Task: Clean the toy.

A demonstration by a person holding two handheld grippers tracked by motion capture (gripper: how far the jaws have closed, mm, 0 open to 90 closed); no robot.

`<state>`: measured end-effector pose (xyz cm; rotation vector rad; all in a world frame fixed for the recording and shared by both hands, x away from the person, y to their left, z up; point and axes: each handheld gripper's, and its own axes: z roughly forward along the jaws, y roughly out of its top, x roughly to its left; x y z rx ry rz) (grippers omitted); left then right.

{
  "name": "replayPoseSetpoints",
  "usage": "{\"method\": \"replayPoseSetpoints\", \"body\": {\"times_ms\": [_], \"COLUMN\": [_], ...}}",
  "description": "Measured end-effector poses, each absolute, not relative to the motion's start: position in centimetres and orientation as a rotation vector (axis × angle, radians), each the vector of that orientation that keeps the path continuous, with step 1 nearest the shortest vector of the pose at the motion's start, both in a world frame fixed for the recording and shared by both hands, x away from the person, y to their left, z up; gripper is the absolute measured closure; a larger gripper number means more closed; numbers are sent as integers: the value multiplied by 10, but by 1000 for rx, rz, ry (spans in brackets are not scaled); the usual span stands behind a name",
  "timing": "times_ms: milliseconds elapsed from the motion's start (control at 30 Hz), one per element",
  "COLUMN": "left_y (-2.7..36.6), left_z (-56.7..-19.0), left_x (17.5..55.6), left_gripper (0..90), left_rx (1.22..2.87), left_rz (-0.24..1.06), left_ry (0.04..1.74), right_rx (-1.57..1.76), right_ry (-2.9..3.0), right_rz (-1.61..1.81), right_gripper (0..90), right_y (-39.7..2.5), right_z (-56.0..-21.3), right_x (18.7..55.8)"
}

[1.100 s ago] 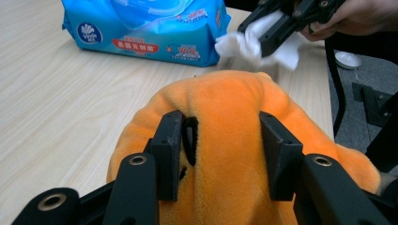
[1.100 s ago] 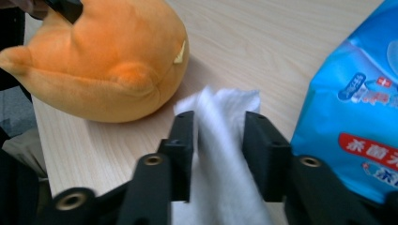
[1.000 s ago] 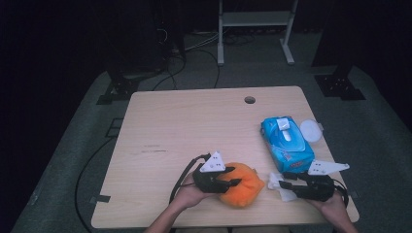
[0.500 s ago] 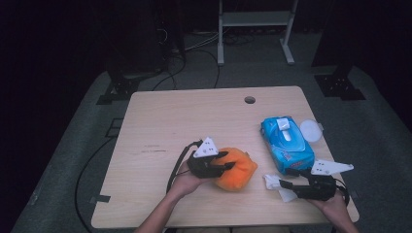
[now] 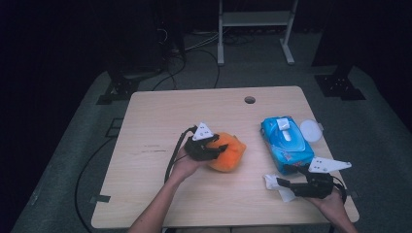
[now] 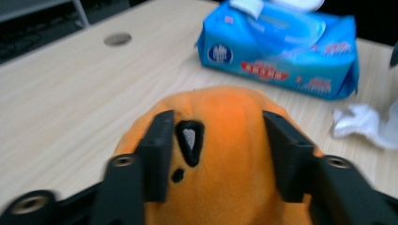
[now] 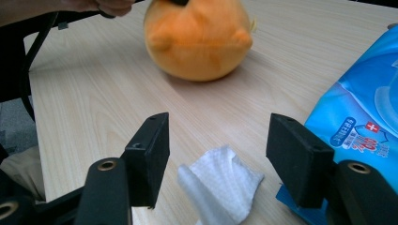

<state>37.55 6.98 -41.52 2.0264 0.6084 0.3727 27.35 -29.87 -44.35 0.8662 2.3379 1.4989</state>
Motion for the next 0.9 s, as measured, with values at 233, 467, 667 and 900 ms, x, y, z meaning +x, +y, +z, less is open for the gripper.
{"method": "replayPoseSetpoints", "body": {"times_ms": [233, 467, 667, 900], "left_y": [78, 87, 95, 104], "left_z": [-407, -403, -401, -402], "left_x": [368, 359, 352, 344], "left_gripper": [276, 193, 161, 140], "left_rx": [1960, 1966, 1953, 1950], "left_rz": [367, 338, 326, 329], "left_ry": [616, 623, 631, 637], "right_rx": [874, 882, 894, 890], "right_ry": [2341, 2340, 2340, 2341], "right_rz": [1484, 1468, 1459, 1456], "right_gripper": [361, 341, 325, 319], "right_y": [-298, -299, -299, -299], "right_z": [-444, -445, -445, -446], "right_x": [275, 277, 277, 276]}}
